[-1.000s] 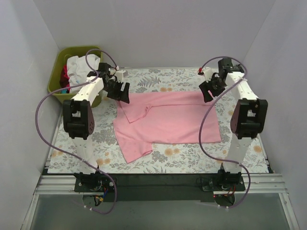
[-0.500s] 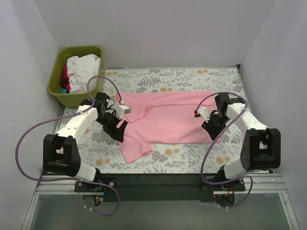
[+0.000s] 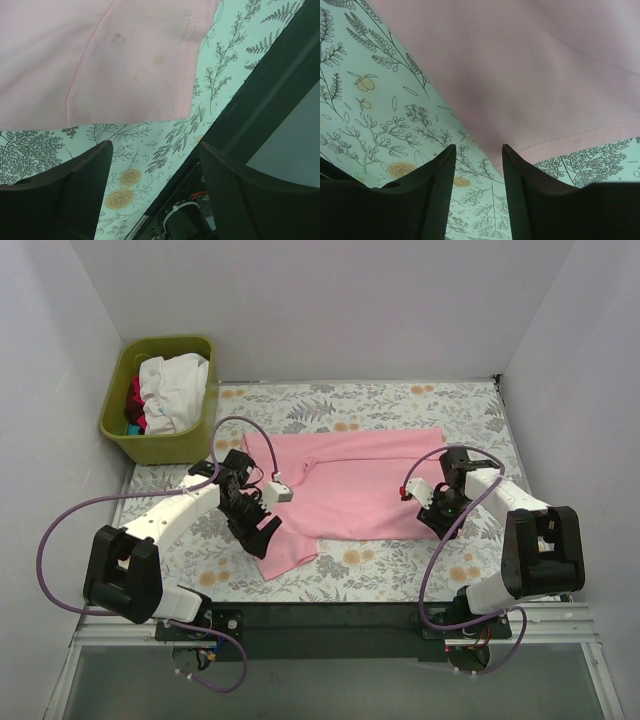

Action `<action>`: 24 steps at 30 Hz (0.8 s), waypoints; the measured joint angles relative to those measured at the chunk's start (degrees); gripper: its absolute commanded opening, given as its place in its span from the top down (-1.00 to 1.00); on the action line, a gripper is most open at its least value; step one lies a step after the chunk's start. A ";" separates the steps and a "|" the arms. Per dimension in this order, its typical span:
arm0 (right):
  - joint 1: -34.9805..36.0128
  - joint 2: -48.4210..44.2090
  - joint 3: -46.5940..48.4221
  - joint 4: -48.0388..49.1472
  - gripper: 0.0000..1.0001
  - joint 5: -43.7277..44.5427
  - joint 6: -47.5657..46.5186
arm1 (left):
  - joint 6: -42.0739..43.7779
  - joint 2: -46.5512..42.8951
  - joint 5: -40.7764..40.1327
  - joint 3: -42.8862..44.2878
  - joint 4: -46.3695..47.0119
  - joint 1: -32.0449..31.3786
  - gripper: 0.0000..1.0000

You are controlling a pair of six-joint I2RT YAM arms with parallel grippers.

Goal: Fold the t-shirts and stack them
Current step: Fold the tshirt

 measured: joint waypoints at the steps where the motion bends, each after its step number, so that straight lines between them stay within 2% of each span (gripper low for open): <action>1: 0.02 -0.07 -0.37 0.63 0.01 0.39 -0.09 | -0.09 0.00 -0.15 -0.04 0.13 -0.24 -0.38; 6: 0.13 -0.39 -2.67 4.00 0.01 2.32 -0.44 | -0.50 -0.24 -1.09 -1.20 0.72 -2.43 -0.38; 10: 0.20 -0.87 -4.37 5.66 0.13 3.61 -0.92 | -1.03 -0.55 -1.64 -2.27 0.81 -4.00 -0.38; 19: 0.50 -2.21 -5.90 8.31 0.83 5.88 -1.42 | -3.04 -1.25 -4.39 -5.64 4.50 -9.66 -0.36; 24: 0.50 -2.14 -5.90 8.68 0.96 6.36 -1.31 | -4.35 -1.25 -7.65 -7.80 8.13 -11.89 -0.20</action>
